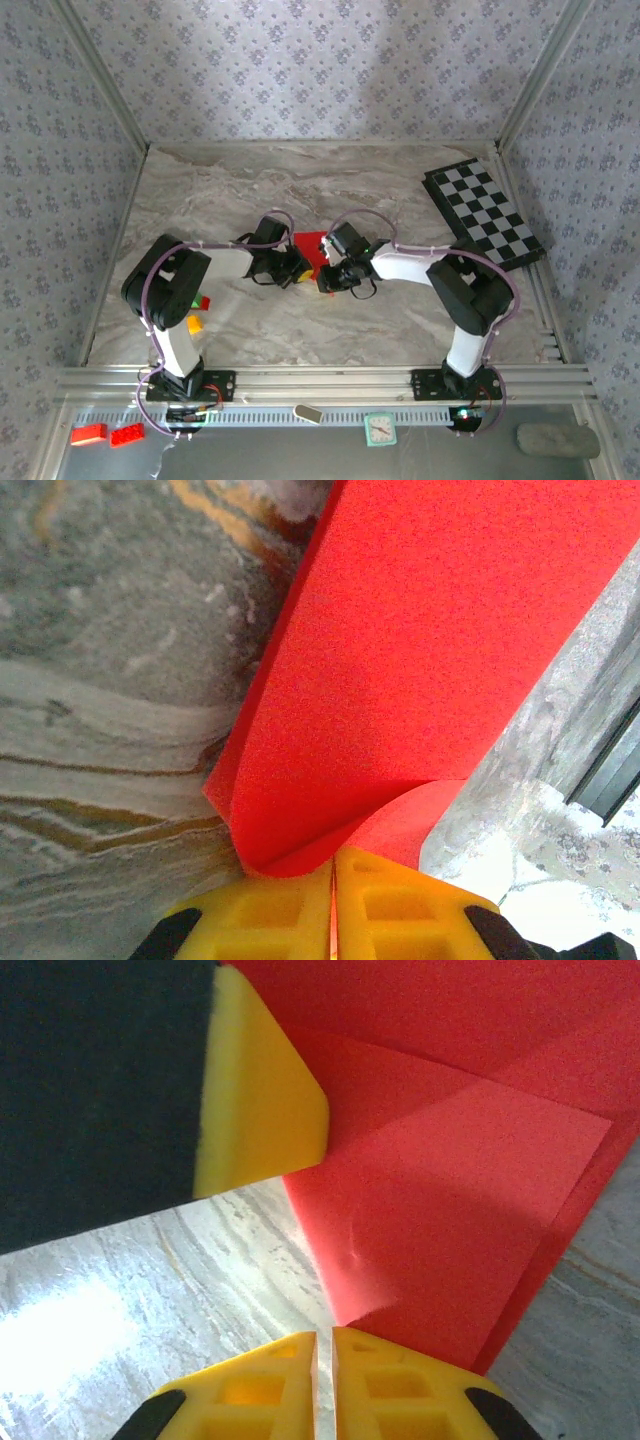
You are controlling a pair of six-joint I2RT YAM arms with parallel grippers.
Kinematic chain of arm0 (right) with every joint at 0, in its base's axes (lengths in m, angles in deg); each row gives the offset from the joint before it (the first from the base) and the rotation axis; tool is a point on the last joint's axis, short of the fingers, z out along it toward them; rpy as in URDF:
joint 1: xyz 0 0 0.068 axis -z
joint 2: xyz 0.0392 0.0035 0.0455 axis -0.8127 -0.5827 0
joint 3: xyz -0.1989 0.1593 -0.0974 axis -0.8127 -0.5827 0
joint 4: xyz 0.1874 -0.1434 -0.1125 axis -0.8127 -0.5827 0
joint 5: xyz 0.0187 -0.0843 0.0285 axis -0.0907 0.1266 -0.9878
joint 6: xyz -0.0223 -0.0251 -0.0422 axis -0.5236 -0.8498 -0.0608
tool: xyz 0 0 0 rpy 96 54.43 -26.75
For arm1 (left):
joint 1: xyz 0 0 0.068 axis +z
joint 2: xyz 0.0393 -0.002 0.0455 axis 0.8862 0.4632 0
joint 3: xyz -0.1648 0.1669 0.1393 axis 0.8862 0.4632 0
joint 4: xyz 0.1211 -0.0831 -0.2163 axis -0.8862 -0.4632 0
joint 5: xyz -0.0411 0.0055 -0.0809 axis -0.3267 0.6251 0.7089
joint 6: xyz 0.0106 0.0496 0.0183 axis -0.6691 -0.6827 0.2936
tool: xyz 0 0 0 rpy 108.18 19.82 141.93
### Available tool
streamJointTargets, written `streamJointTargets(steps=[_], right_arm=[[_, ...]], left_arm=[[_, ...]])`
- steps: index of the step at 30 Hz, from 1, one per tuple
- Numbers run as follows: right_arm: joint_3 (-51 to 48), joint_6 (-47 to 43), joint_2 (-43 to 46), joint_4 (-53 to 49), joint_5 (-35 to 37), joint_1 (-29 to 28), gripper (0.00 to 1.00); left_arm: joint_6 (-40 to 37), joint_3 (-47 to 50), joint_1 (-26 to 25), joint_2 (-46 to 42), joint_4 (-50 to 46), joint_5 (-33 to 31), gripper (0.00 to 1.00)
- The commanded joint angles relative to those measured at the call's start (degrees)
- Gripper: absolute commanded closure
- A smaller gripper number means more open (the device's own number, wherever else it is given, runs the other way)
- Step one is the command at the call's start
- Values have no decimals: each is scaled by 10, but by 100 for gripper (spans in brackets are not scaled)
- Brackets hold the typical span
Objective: Fold a paper plane with a square sheet of paper (pick it up from the middle)
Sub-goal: Third fold the triangle at the center of the table.
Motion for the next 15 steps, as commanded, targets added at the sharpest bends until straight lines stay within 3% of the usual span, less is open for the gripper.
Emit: streamJointTargets(steps=[1,15], right_arm=[[13,9,-10,-22,9,1,86],[-2,21,-25,-24,-2,13,86]], left_arm=[[-9,0,-7,32,-42,-20,90],[-84,-48,7,10,-45,-5,81]])
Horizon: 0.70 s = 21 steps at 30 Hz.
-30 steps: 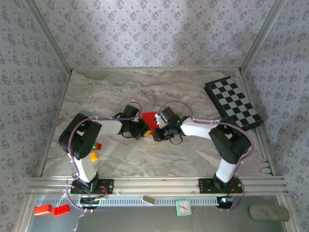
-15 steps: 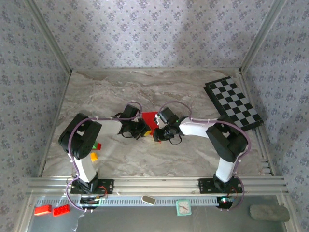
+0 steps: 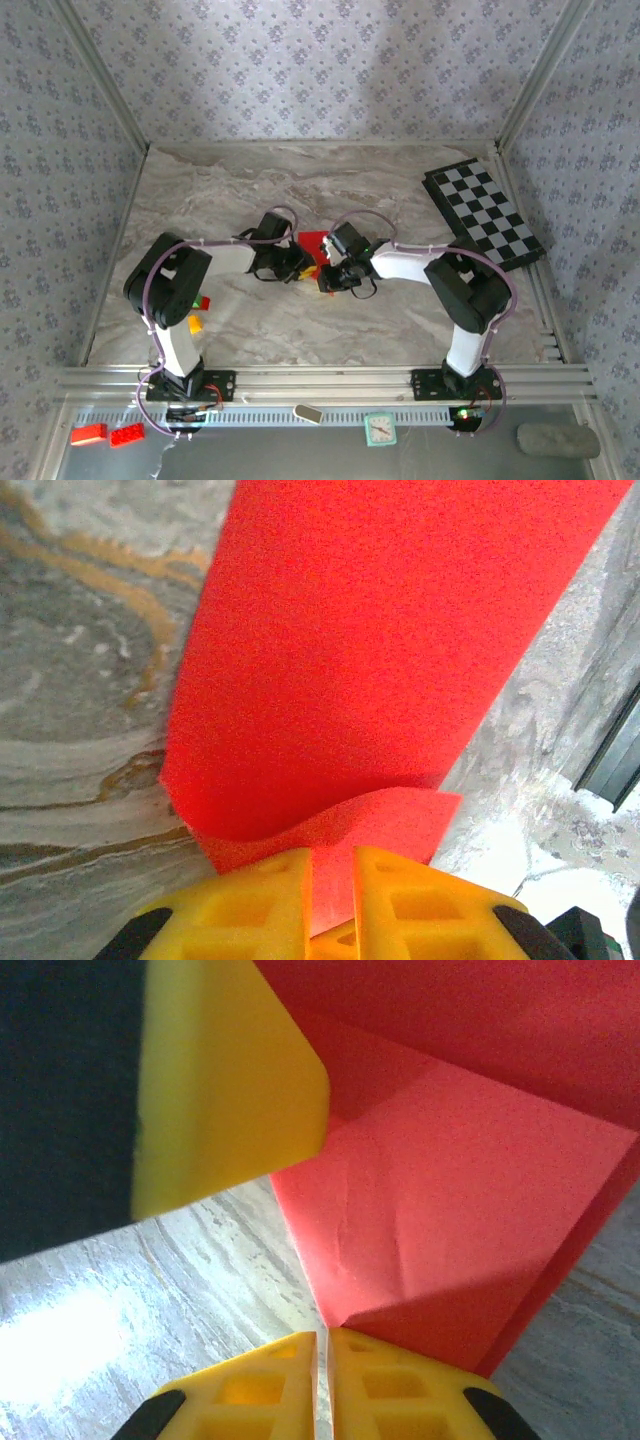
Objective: Fold a paper plane with a square sheet of paper (pick it up from the middle)
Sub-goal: Third fold the triangle at the center of the table.
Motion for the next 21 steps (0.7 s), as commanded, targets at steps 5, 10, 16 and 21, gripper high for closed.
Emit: streamJointTargets(steps=[5,10,16,21], right_arm=[[-3,10,-20,-24,-1,6,86],[-3,9,-22,-24,-3,7,86],[-5,9,-3,-19,-21,11,87],[15,13,26,-11,-34,17,86]], left_arm=[[-58,-16,9,14,-21,-6,81],[-63,-21,11,32,-25,-4,81],[-67,-37,12,44,-83,-25,83],[-66,-37,12,44,-95,-31,84]])
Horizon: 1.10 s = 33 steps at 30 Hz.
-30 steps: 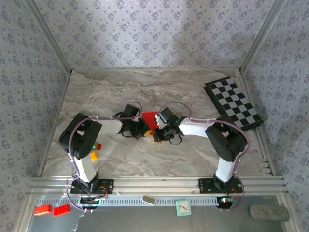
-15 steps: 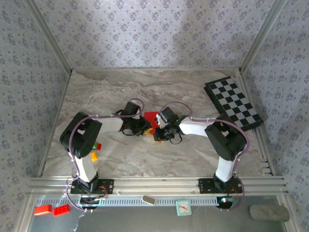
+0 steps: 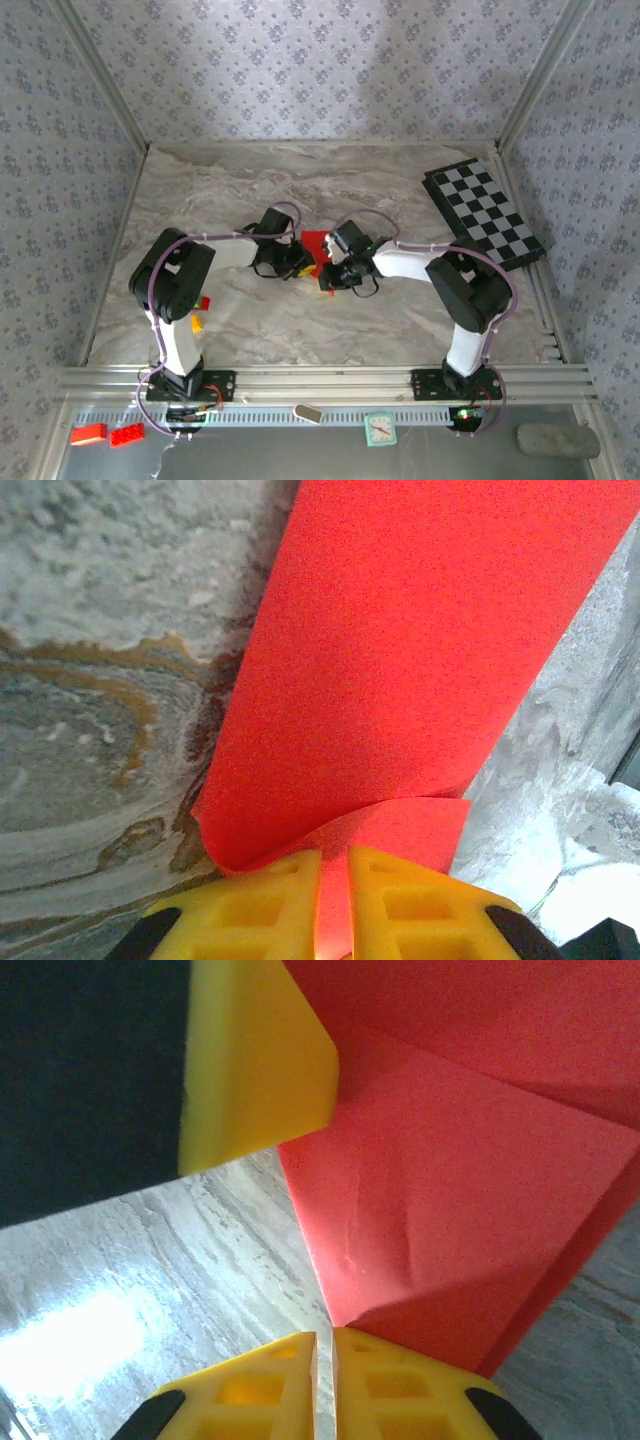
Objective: Fold a paper plane with a square sheet of paper (pick it up from the middle)
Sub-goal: Third fold the triangle at the center of the table.
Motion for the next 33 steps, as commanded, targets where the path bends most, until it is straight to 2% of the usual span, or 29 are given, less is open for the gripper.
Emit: streamJointTargets(steps=[1,15,33], right_arm=[[19,6,17,-12,-11,4,86],[42,-2,-38,-41,8,2,86],[-56,-16,34,-72,-32,3,86]], left_arm=[[-11,-1,4,17,-49,-32,84],[-2,-4,4,20,-50,-32,85],[8,-10,4,25,-85,-59,87]])
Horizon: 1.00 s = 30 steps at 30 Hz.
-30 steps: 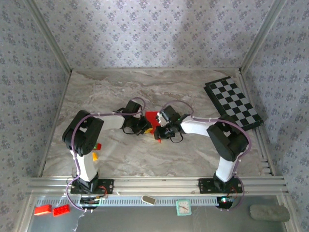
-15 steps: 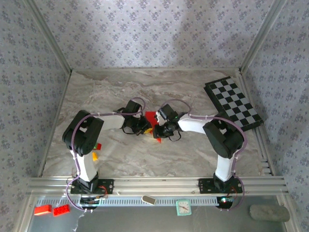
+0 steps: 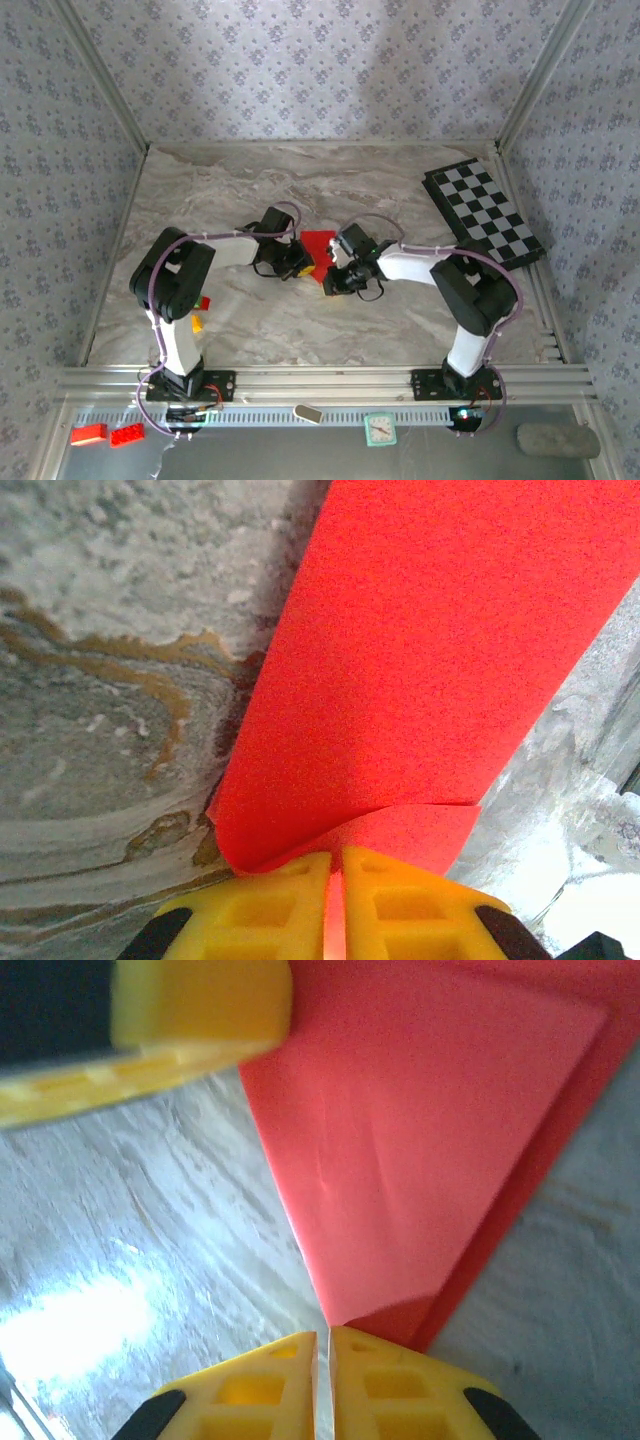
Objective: Fold a paper plane with a square sheet of paper (pick it up from the middle)
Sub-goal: Third fold the triangle at the center of the table.
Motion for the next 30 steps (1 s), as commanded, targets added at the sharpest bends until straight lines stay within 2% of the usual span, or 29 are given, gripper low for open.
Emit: streamJointTargets(steps=[1,6,11,19,26,30], right_arm=[[-26,-15,19,-64,-14,0,86],[-32,-25,58,-70,-2,5,87],[-12,-17,101,-32,5,3,87],[48,-3,18,-23,52,2,89],[61,-18,-28,-29,48,-2,89],[57,-34,-42,-46,59,-3,89]], left_arm=[[4,2,4,21,-55,-48,87],[2,-4,3,14,-47,-35,87],[3,-15,-1,12,-45,-22,86],[9,-20,-4,10,-37,-15,86],[8,-25,-4,2,-16,-3,85],[-32,-34,-4,-4,-8,1,82]])
